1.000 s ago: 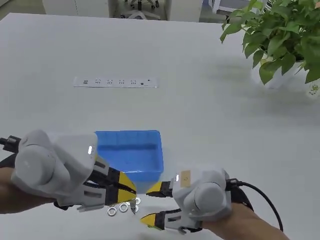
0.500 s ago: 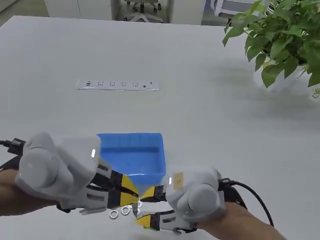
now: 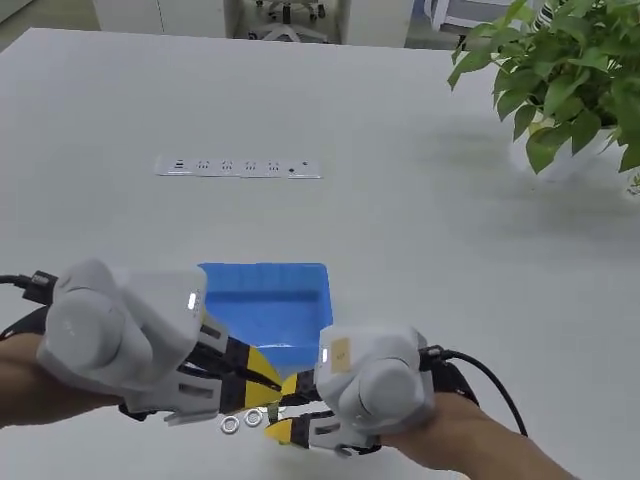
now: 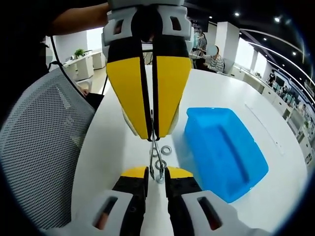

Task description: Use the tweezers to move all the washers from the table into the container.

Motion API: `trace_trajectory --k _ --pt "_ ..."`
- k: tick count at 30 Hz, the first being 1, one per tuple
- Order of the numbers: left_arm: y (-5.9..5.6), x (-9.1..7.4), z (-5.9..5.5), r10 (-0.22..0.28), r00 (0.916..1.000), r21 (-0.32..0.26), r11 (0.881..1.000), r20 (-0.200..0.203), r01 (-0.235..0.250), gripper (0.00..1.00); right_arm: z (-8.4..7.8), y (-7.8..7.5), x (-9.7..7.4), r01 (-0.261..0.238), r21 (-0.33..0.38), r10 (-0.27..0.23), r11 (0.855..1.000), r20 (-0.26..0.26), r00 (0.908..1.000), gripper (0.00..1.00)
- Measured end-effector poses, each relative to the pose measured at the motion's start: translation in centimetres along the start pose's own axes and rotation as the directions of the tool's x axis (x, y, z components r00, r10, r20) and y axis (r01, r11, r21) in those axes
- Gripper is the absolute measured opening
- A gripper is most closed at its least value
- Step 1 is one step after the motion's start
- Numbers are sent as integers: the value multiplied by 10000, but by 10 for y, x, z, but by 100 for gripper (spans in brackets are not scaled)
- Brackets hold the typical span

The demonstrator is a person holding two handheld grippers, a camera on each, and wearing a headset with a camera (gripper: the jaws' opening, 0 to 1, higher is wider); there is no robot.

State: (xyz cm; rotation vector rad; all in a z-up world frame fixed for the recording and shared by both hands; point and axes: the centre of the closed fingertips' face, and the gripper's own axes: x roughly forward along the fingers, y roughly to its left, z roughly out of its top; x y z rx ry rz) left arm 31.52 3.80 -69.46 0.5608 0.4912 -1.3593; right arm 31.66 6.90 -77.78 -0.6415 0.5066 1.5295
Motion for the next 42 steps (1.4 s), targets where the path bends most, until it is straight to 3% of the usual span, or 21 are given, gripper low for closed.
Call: trace_trajectory --k 8,42 --pt "1 0 0 23 10000 -80 10000 65 -23 5 -2 1 2 -87 -240 80 9997 -255 9996 11" --pt "2 0 -2 99 9999 -133 9999 22 -99 6 -2 1 6 -59 262 64 9996 -198 9998 9"
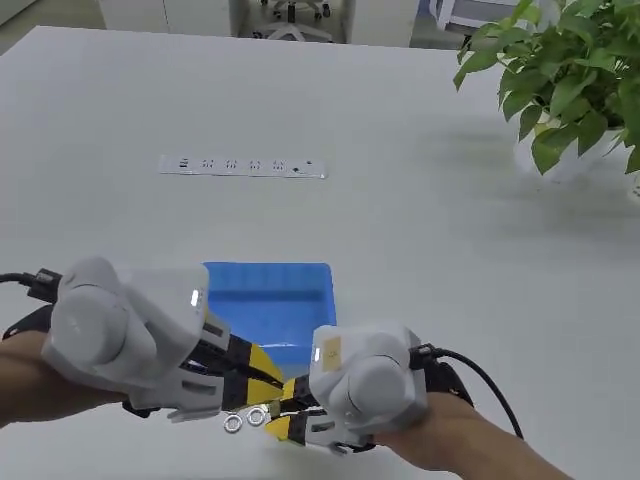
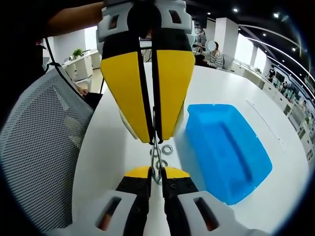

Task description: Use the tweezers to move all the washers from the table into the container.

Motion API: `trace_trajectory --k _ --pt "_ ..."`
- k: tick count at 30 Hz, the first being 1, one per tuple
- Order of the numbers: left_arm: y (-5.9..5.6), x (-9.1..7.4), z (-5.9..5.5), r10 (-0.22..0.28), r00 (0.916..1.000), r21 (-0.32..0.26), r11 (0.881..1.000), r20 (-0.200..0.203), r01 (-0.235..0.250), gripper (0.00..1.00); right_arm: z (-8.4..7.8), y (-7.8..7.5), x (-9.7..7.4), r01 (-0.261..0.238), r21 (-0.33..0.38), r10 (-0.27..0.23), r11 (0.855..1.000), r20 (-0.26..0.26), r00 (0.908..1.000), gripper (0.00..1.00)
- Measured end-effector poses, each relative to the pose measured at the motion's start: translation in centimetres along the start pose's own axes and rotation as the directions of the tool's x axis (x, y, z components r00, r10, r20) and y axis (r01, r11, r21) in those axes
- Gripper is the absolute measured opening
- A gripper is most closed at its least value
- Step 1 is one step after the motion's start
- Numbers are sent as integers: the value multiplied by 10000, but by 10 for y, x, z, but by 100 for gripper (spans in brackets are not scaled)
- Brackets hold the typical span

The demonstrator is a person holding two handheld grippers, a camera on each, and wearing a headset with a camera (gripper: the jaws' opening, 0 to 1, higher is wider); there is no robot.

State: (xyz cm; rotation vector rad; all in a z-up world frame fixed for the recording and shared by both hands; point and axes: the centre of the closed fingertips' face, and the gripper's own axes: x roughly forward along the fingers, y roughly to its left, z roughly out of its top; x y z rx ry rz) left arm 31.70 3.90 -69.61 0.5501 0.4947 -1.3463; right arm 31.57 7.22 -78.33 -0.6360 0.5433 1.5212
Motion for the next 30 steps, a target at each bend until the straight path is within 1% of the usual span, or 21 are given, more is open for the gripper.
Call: trace_trajectory --k 7,9,10,12,14,16,17,19,20,21,22,25,26,28,30 --pt "-1 -1 0 67 10000 -7 10000 -21 -67 6 0 1 0 -46 23 46 10000 48 10000 9" --pt "-1 -2 1 124 9999 -35 9999 41 -124 6 1 1 0 -56 26 55 10000 51 10000 9" --pt "-1 -4 4 180 9997 -103 9998 161 -178 7 1 1 0 -64 40 63 10000 55 10000 9" --pt "1 -7 6 243 9993 -193 9995 283 -237 10 1 1 1 -74 32 74 10000 58 10000 9" --pt "3 -9 5 344 9989 -323 9989 323 -334 15 1 2 1 -92 64 92 9999 55 9999 9" --pt "4 -12 4 438 9983 -364 9984 391 -424 17 2 2 1 -93 45 93 9999 48 9999 9" --pt "4 -13 4 465 9978 -556 9975 469 -438 21 2 3 1 -115 48 115 9999 46 9999 9" --pt "5 -16 3 598 9963 -656 9963 623 -557 26 2 4 1 -146 31 146 9999 33 9999 9" --pt "5 -17 4 643 9954 -802 9951 714 -585 29 3 4 1 -148 21 148 9999 36 9999 9" --pt "4 -19 3 678 9939 -1164 9915 868 -575 32 3 5 1 -165 28 165 9999 40 9999 9" --pt "4 -20 2 710 9932 -1257 9903 918 -592 35 3 5 1 -168 34 168 9999 36 9999 9" --pt "4 -24 -1 968 9897 -1423 9865 1051 -814 47 4 5 0 -167 11 166 9999 42 9999 9" --pt "5 -26 -2 1105 9878 -1545 9836 1097 -929 52 4 5 -1 -159 10 159 9999 44 9999 9" --pt "6 -28 -6 1338 9857 -1840 9764 1028 -1134 59 5 5 -3 -160 2 160 9999 32 9999 9" --pt "5 -31 -7 1508 9827 -2008 9714 1078 -1270 62 6 5 -5 -149 -25 149 9999 30 9999 9"
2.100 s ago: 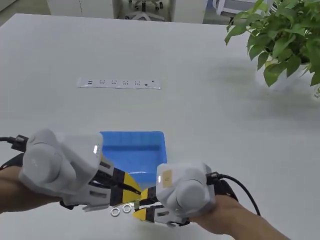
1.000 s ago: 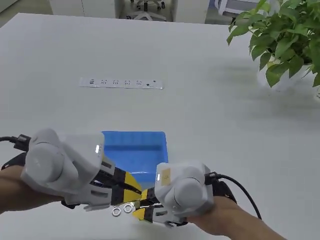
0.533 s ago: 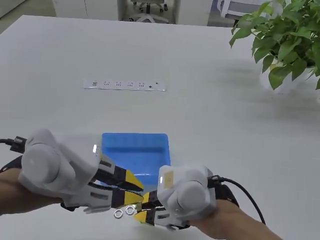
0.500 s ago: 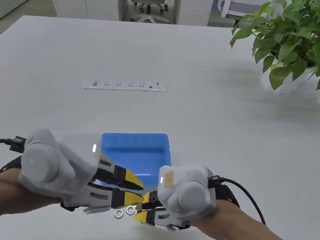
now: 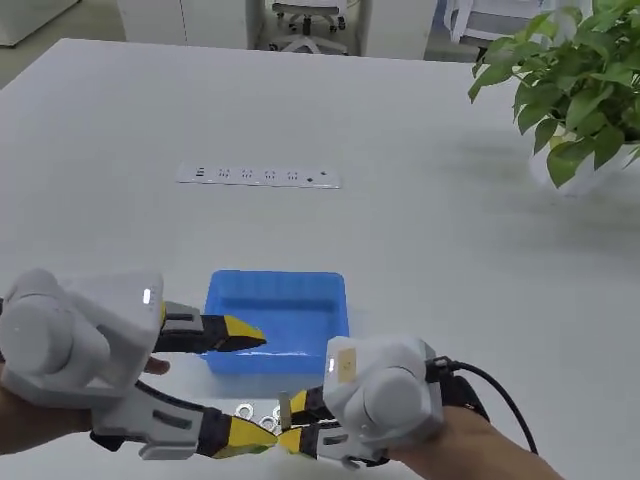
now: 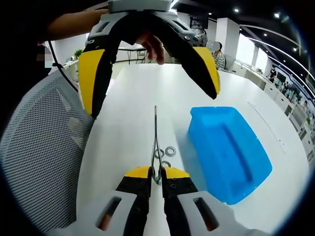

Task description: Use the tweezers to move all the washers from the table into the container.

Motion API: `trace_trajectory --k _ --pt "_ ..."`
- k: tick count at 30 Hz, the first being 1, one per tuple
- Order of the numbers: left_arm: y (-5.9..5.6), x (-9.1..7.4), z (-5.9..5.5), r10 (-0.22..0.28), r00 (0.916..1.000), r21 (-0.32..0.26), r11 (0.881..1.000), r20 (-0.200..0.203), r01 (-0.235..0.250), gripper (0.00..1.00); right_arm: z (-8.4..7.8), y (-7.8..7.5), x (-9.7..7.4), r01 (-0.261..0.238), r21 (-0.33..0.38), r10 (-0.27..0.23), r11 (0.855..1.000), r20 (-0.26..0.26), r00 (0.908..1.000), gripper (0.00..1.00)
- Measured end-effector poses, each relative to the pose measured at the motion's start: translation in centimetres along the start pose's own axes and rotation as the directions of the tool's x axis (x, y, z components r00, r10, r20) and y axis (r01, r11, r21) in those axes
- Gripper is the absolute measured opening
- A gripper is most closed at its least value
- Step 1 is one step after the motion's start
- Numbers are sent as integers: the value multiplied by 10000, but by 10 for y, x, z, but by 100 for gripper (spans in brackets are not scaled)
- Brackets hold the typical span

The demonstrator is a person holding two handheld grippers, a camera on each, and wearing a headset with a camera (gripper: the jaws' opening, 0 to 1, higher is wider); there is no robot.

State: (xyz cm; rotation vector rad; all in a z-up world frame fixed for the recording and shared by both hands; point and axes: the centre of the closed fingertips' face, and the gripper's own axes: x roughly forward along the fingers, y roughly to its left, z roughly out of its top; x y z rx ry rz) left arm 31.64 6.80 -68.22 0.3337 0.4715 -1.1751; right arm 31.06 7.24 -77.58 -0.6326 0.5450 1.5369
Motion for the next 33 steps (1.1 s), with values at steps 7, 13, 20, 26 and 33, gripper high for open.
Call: trace_trajectory --k 7,13,20,26,33 --pt "-1 -6 -8 430 9991 -573 9975 66 -426 74 5 -4 -8 110 -68 -110 9999 40 9999 9" --pt "-1 -9 -11 658 9978 -826 9945 85 -648 81 11 -10 -15 148 -71 -147 9999 92 9998 9" --pt "4 -17 -11 929 9955 -1074 9901 197 -903 86 23 -14 -23 51 -277 -46 9996 178 9998 9" --pt "9 -20 -17 1232 9922 -1248 9849 171 -1202 93 34 -21 -31 50 -429 -37 9991 292 9996 9" --pt "12 -22 -20 1525 9881 -1467 9780 175 -1484 98 41 -34 -36 142 -386 -128 9992 367 9992 9"
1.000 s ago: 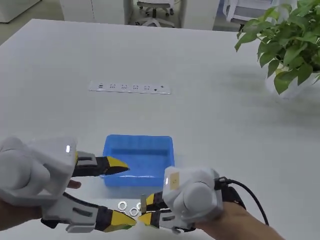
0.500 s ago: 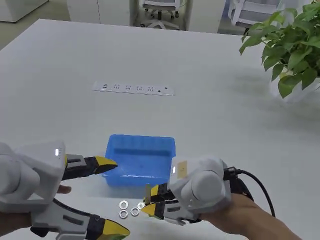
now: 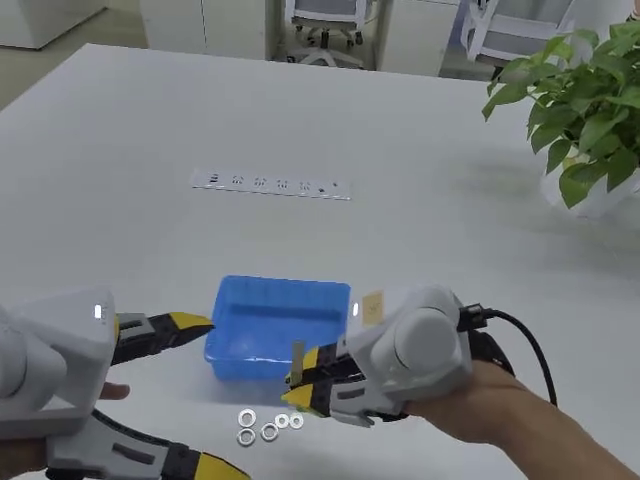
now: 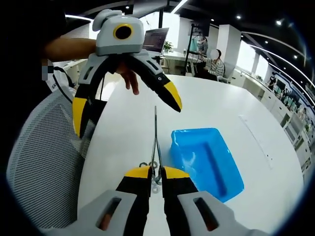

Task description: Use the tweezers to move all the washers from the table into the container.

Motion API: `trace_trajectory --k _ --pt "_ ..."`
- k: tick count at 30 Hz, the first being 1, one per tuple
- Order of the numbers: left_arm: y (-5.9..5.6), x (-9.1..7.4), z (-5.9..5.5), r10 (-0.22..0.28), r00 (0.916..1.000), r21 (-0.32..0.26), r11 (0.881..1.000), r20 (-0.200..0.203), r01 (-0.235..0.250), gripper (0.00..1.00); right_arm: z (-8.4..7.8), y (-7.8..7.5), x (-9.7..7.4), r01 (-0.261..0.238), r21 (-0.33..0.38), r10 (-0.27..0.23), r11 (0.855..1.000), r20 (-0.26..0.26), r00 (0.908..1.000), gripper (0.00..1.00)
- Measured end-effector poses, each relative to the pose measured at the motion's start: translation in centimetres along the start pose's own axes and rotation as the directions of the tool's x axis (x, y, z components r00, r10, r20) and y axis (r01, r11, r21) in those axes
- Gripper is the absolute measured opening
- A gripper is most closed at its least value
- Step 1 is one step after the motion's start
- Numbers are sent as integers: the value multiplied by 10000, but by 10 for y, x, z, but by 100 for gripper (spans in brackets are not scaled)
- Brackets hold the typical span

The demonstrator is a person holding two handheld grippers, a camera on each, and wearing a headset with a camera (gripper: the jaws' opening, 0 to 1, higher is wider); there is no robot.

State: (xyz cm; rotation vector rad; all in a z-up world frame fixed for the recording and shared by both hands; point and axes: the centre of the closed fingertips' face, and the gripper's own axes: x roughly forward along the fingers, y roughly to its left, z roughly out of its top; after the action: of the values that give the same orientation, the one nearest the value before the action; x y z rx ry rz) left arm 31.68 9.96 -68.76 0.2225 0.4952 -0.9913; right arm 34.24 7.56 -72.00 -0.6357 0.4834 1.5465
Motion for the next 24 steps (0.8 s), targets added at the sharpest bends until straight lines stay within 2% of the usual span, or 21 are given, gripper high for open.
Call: trace_trajectory --k 8,24 --pt "4 -2 -1 193 9997 -59 9998 -125 -194 99 7 -17 -3 210 18 -211 9998 195 9996 9" --pt "21 -3 8 287 9995 66 9996 -150 -286 99 11 -55 4 745 -218 -731 9970 595 9955 9"
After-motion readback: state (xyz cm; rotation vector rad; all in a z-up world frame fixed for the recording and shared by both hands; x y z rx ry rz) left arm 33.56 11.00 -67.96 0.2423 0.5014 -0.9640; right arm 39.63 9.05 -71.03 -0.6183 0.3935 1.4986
